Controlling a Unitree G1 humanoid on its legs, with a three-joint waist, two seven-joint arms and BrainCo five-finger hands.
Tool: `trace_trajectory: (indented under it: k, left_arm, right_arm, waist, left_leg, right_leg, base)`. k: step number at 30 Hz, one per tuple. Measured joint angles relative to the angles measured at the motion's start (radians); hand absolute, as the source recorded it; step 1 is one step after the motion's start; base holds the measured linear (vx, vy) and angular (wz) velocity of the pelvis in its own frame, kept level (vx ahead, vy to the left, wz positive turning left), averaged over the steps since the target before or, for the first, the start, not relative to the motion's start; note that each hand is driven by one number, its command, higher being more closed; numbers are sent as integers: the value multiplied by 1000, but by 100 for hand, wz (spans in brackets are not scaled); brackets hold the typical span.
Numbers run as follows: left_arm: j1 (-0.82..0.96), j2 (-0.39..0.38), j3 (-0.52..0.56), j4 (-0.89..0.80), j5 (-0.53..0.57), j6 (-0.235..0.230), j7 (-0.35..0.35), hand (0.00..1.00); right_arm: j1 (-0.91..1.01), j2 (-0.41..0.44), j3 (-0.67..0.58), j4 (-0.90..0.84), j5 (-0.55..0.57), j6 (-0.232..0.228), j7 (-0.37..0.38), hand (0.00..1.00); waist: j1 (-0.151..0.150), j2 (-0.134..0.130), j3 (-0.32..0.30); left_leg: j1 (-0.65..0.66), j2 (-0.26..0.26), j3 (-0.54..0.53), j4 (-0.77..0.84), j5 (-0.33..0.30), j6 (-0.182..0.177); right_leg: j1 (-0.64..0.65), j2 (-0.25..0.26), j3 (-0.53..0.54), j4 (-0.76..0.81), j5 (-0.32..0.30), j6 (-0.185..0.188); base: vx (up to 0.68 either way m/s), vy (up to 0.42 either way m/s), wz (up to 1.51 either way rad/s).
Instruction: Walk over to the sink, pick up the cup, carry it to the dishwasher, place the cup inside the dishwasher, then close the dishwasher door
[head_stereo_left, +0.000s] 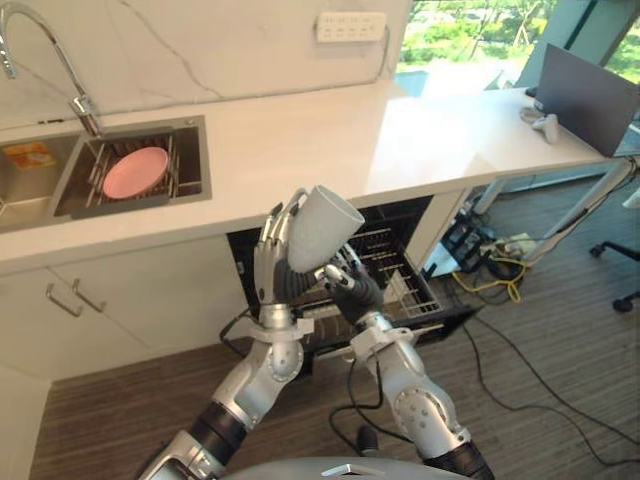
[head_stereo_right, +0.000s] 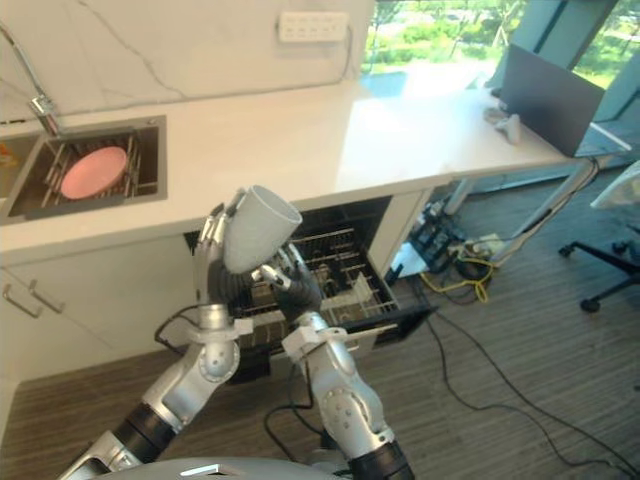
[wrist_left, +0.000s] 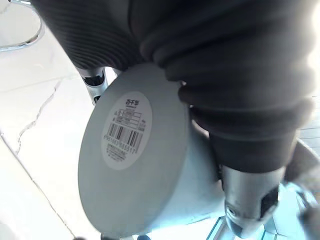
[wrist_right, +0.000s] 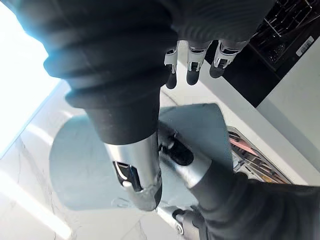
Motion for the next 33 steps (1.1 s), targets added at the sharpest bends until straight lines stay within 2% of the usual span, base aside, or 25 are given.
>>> trace_trajectory:
  k: [3, 8, 14, 25, 26, 33]
  left_arm:
    - [0, -2, -30, 19, 18, 10, 0, 100]
    - [0, -3, -58, 36, 60, 10, 4, 100]
    - [-1, -3, -61, 63, 70, 10, 17, 100]
    - [-3, -1, -60, 108, 77, 5, 48, 100]
    - [-3, -1, -60, 113, 77, 1, 51, 100]
    - [-3, 3, -59, 128, 78, -12, 72, 100]
  right_arm:
    - [-26, 0, 0, -1, 1, 0, -35, 0]
    - [-31, 3, 1, -3, 2, -3, -49, 0]
    - [-33, 3, 6, -3, 1, -17, -89, 0]
    - [-62, 2, 6, -3, 0, -26, -148, 0]
    - [-62, 2, 6, -3, 0, -26, -150, 100]
    - [-63, 1, 10, -3, 11, -41, -150, 100]
  waist:
    - [1, 0, 0]
    - [2, -5, -4]
    - [3, -14, -11]
    - [3, -16, -24]
    - [3, -15, -29]
    - [5, -17, -44]
  left_leg:
    - [0, 0, -1, 0, 1, 0]
    - [0, 0, -3, 0, 3, -3]
    - [0, 0, -4, 0, 4, -2]
    - [0, 0, -7, -5, 12, -1]
    - [0, 0, -7, -6, 13, -1]
    - [4, -1, -8, -18, 21, -2]
  right_leg:
    - [0, 1, 0, -2, 2, 0]
    - [0, 1, 0, -2, 3, -1]
    - [1, 1, -5, -3, 5, -2]
    - [1, 1, -8, -3, 7, -4]
    - [1, 1, -9, -3, 7, -4]
    - [2, 2, -10, -6, 10, -4]
  base:
    - [-31, -20, -2]
    - [0, 0, 0]
    - [0, 0, 0]
    - [-3, -2, 0]
    - [0, 0, 0]
    - [0, 0, 0]
